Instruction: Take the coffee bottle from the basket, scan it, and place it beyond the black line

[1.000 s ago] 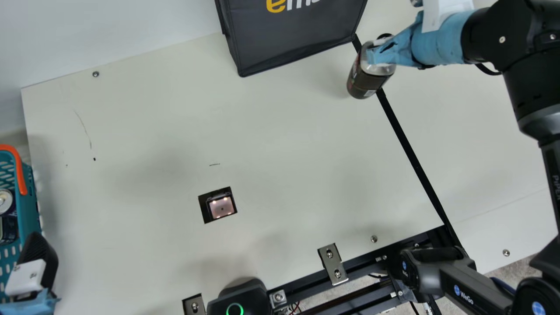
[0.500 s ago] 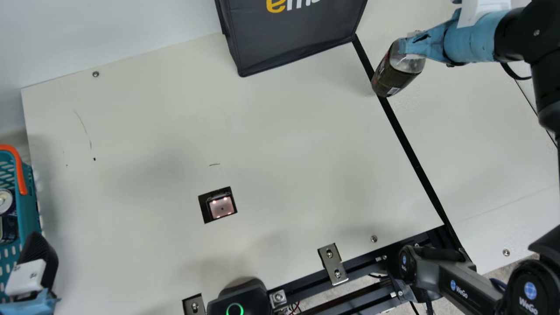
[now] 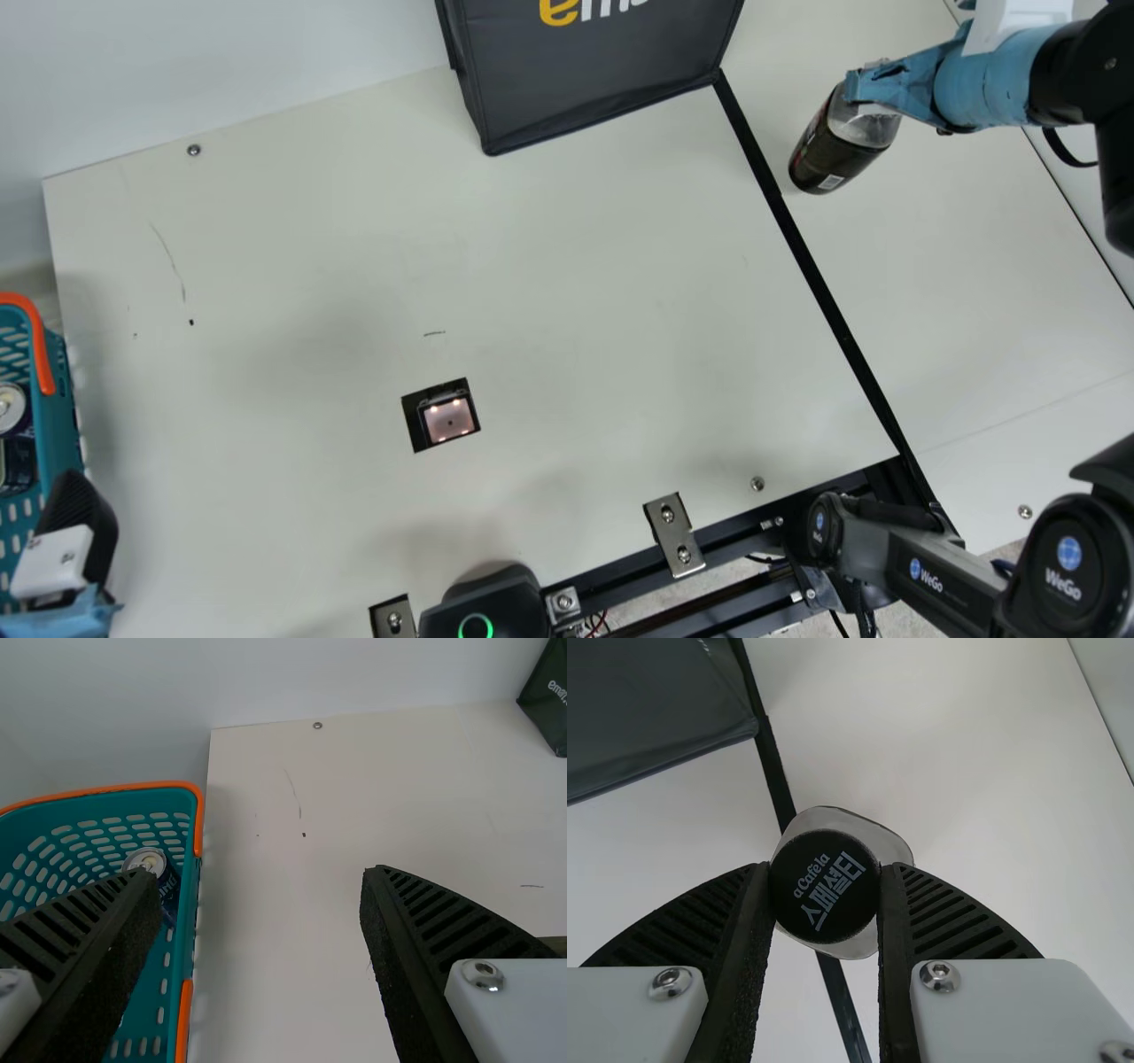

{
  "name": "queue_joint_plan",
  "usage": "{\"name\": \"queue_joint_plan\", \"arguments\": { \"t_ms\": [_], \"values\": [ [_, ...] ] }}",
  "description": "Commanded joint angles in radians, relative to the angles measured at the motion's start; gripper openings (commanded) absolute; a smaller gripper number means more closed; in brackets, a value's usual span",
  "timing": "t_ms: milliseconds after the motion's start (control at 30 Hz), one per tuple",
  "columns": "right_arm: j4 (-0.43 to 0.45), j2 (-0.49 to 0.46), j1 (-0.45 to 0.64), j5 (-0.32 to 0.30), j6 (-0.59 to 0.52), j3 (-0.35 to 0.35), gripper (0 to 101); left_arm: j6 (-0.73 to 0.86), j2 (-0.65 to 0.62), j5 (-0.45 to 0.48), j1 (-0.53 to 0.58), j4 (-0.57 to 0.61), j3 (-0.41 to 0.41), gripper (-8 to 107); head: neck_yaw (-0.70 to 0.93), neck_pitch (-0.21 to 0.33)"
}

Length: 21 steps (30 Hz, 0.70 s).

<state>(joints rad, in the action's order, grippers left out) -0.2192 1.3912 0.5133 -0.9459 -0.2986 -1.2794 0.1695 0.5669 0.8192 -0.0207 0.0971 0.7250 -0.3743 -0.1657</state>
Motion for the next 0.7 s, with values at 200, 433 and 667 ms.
{"name": "queue_joint_plan", "arguments": {
  "t_ms": [200,433,667],
  "values": [
    [0.013,0.016,0.04,0.023,-0.034,0.001,0,0.0,0.0,0.0,0.0,0.0,0.0,90,-0.002,0.027],
    [0.015,0.028,0.073,0.043,-0.061,0.012,0,0.0,0.0,0.0,0.0,0.0,0.0,90,-0.002,0.027],
    [0.017,0.03,0.093,0.056,-0.064,0.031,0,0.0,0.0,0.0,0.0,0.0,0.0,90,-0.002,0.027]
  ]
}}
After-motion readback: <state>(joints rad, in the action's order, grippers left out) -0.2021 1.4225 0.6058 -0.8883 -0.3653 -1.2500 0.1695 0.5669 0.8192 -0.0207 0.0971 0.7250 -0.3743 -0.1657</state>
